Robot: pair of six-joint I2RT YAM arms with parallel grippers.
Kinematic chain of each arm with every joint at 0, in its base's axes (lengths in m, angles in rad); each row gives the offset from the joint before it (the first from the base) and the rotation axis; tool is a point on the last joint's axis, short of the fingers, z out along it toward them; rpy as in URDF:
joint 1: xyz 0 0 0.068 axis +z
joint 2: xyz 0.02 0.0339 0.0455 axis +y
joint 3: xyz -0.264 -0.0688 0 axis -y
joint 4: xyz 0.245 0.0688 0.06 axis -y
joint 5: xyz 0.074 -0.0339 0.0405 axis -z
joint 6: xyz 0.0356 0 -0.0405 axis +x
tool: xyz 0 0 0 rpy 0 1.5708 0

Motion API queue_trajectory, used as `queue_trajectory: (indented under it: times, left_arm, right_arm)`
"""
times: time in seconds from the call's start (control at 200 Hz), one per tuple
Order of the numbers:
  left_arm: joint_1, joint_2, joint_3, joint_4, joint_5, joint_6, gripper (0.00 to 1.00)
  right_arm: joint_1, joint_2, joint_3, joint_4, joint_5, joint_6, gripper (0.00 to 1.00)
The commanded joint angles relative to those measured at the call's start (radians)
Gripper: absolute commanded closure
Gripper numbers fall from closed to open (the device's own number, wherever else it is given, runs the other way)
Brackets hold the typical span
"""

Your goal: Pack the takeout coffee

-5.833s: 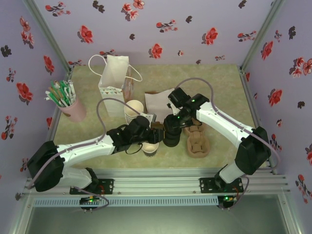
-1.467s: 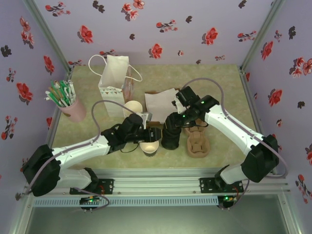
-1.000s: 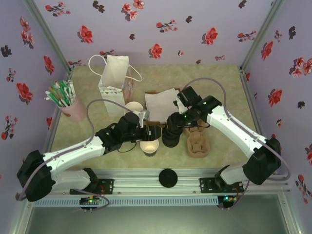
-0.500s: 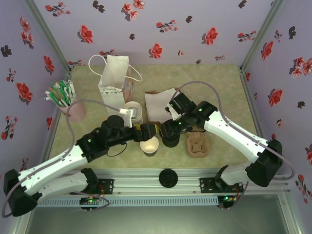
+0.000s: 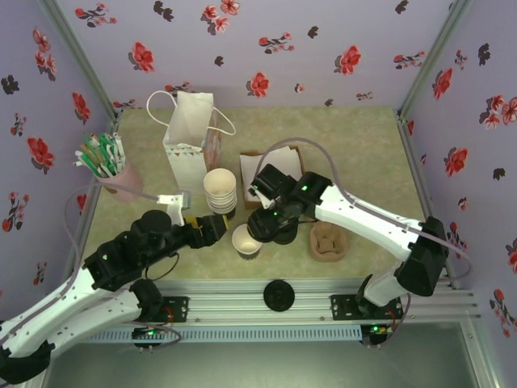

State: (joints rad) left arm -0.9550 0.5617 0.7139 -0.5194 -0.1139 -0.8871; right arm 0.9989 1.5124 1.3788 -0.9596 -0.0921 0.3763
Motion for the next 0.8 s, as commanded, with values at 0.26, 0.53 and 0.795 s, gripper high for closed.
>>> queue_trajectory:
  times: [0.26,0.53,0.795]
  left_arm:
    - [0.07,-0.067,-0.116,-0.153,-0.022,-0.081,0.01]
    - [0.155,-0.074,-0.193,-0.107,0.088,-0.093,0.01]
    - [0.213,-0.067,-0.24,-0.052,0.163,-0.096,0.01]
  right_arm:
    - [0.094,0.095,0.071,-0.019,0.115,-0.024,0.4]
    - [0.118,0.114,0.069,0.019,0.125,-0.021,0.41]
    - [0.129,0.124,0.055,0.056,0.126,-0.014,0.41]
